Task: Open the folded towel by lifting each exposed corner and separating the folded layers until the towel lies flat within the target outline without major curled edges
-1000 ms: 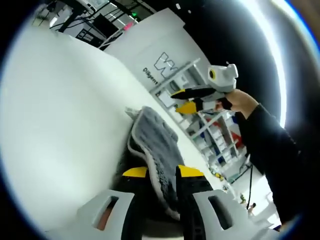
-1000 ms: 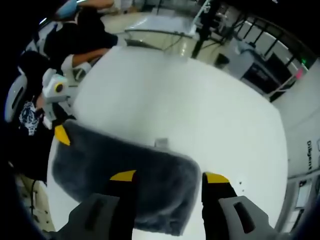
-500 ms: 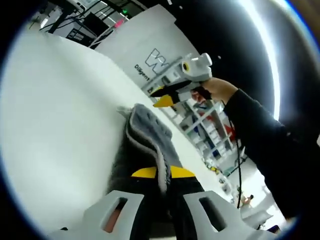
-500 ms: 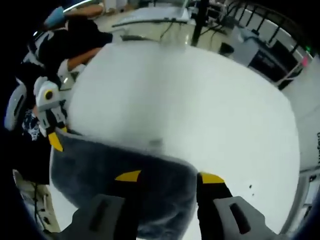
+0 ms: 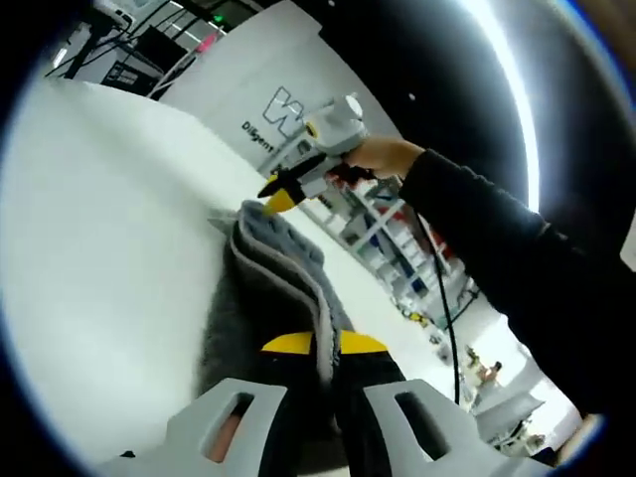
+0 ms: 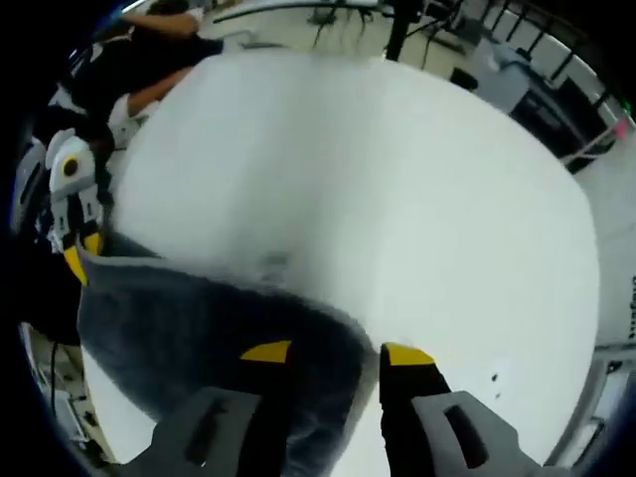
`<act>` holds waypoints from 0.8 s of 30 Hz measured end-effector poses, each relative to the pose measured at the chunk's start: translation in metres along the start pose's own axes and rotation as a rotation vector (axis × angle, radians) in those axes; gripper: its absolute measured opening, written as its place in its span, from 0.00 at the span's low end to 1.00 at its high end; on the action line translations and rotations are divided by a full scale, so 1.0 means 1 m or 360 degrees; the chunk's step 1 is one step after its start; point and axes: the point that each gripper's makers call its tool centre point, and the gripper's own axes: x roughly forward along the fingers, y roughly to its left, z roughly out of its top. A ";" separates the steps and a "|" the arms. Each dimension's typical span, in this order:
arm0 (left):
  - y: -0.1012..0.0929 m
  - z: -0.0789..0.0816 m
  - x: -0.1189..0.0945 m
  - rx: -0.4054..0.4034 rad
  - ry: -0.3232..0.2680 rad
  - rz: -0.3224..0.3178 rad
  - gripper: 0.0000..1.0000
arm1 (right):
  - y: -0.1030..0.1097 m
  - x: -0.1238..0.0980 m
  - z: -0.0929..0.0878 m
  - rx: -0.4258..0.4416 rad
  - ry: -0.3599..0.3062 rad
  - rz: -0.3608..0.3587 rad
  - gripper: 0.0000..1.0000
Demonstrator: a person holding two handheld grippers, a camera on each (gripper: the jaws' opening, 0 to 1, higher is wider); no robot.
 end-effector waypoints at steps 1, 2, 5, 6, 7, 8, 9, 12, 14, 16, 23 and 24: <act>0.000 0.000 0.000 0.0002 0.0003 0.0000 0.04 | -0.001 0.001 0.001 -0.0025 0.0016 -0.0005 0.27; 0.000 -0.001 0.000 0.0011 0.0007 -0.0004 0.04 | 0.000 0.004 0.004 -0.0055 0.0036 -0.0004 0.26; -0.001 -0.002 0.001 0.0018 0.0021 -0.0009 0.04 | 0.009 0.013 0.003 -0.0147 0.0120 0.0037 0.26; -0.001 -0.002 0.001 0.0022 0.0022 -0.0011 0.04 | 0.011 0.015 0.003 -0.0160 0.0142 0.0039 0.25; -0.002 -0.001 0.002 0.0030 0.0023 -0.0014 0.04 | 0.012 0.017 0.003 -0.0175 0.0149 0.0040 0.23; -0.002 -0.001 0.002 0.0034 0.0025 -0.0017 0.04 | 0.013 0.018 0.004 -0.0197 0.0155 0.0036 0.22; -0.003 -0.002 0.002 0.0034 0.0030 -0.0021 0.04 | 0.013 0.019 0.004 -0.0213 0.0161 0.0031 0.22; -0.003 -0.004 0.003 0.0029 0.0042 -0.0024 0.04 | 0.014 0.020 0.001 -0.0251 0.0185 0.0021 0.22; -0.002 -0.005 0.003 0.0030 0.0047 -0.0022 0.04 | 0.015 0.023 0.000 -0.0272 0.0191 0.0017 0.22; -0.001 -0.005 0.003 0.0028 0.0046 -0.0021 0.04 | 0.016 0.027 -0.002 -0.0287 0.0184 0.0007 0.22; -0.001 -0.006 0.003 0.0032 0.0045 -0.0020 0.04 | 0.026 0.033 -0.004 -0.0273 0.0135 -0.0008 0.19; 0.000 -0.006 0.003 0.0028 0.0046 -0.0020 0.04 | 0.031 0.034 -0.005 -0.0248 0.0117 0.0022 0.13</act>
